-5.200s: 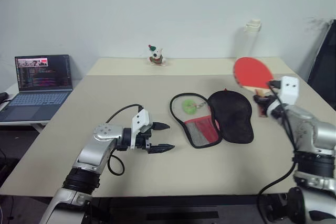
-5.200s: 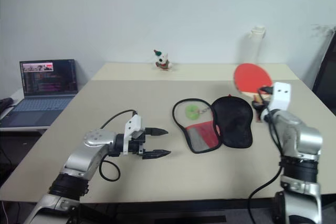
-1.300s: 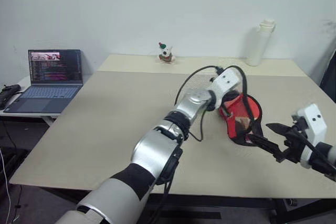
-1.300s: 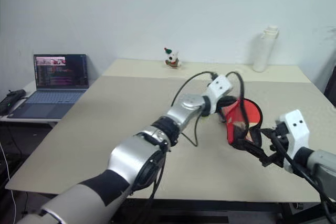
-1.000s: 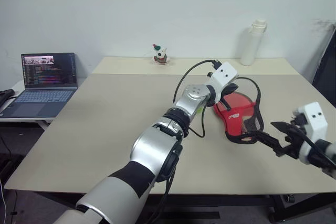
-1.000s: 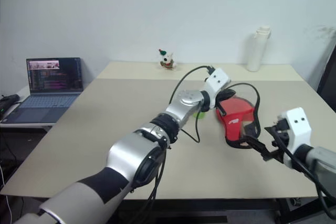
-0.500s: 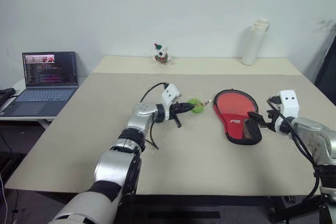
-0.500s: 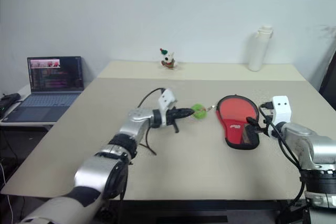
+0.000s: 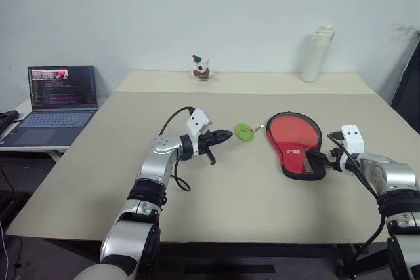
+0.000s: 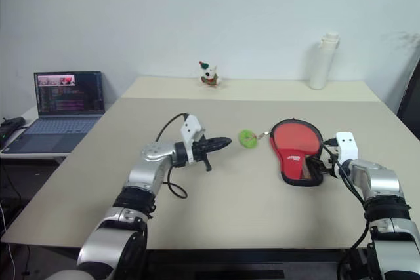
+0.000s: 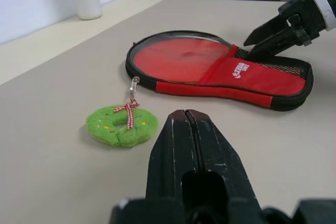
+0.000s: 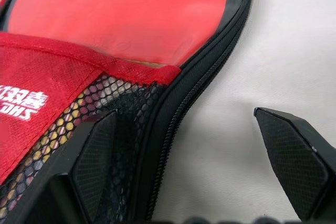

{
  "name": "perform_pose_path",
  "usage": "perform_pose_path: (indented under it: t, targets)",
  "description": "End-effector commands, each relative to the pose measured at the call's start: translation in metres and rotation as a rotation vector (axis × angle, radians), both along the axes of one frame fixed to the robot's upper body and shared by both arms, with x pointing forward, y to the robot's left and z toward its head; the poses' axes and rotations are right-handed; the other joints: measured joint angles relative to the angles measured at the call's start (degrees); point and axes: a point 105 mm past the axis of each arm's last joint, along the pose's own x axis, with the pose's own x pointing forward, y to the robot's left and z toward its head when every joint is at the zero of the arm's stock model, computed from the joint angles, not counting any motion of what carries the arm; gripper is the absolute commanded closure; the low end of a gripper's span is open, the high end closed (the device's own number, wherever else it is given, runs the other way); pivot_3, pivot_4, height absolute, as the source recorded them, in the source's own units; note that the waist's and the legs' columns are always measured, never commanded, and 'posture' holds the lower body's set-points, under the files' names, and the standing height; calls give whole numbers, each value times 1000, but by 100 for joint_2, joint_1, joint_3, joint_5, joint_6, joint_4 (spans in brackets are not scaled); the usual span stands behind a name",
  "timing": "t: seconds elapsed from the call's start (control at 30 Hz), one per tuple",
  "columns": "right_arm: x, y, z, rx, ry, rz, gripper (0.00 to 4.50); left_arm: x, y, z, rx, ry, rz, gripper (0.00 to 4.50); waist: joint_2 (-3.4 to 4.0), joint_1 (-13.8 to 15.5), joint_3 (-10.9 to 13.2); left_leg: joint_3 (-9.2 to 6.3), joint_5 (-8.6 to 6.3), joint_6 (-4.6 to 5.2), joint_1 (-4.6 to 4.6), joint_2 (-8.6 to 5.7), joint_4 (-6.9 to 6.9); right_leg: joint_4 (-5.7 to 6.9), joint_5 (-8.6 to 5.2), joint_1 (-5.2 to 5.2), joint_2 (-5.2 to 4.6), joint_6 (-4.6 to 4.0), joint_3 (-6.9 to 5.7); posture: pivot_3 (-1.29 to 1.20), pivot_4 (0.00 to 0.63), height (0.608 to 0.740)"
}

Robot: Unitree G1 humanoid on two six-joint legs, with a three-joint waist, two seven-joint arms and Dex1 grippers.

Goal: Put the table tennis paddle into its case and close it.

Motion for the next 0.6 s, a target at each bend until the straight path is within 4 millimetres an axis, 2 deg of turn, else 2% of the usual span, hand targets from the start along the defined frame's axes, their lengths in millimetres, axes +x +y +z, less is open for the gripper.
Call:
perform_pose_path:
  t: [0.03, 0.13, 0.23, 0.33, 0.43, 0.6]
  targets:
    - [2, 15, -6, 21, 33, 70, 594, -3, -1, 18, -15, -58, -12, 4500, 0, -12, 0, 0, 0, 0, 0, 1, 1, 0, 0, 0, 0, 0, 0, 0, 150, 740]
    - [4, 27, -11, 35, 52, 100, 1606, -5, 0, 17, -8, -56, -14, 4500, -1, -56, -2, 0, 0, 0, 1, 1, 1, 1, 0, 0, 0, 0, 0, 0, 150, 740]
    - [5, 39, -23, 40, 97, 122, 2706, -10, 3, 11, 13, -40, -29, 4500, -1, -132, -7, -1, 0, 0, 5, 3, 6, 3, 1, 5, 1, -2, 0, 0, 150, 740]
    - [8, 41, -29, 50, 116, 115, 3671, -14, 7, 9, 25, -30, -34, 4500, -3, -157, -10, 0, 0, 0, 15, 4, 12, 9, 2, 15, 1, -2, 1, 0, 150, 740]
    - [10, 49, -29, 89, 121, 125, 4476, -20, 15, 4, 42, -7, -51, 4500, -4, -167, -10, 0, -1, 0, 66, 8, 8, 2, 1, 64, 3, -3, 1, 0, 150, 740]
    - [13, 79, -15, 180, 104, 211, 4476, -41, 31, -6, 67, 61, -115, 4500, -5, -202, -12, 8, -1, 0, 100, 15, -13, -2, -1, 85, 7, -5, 9, 0, 150, 740]
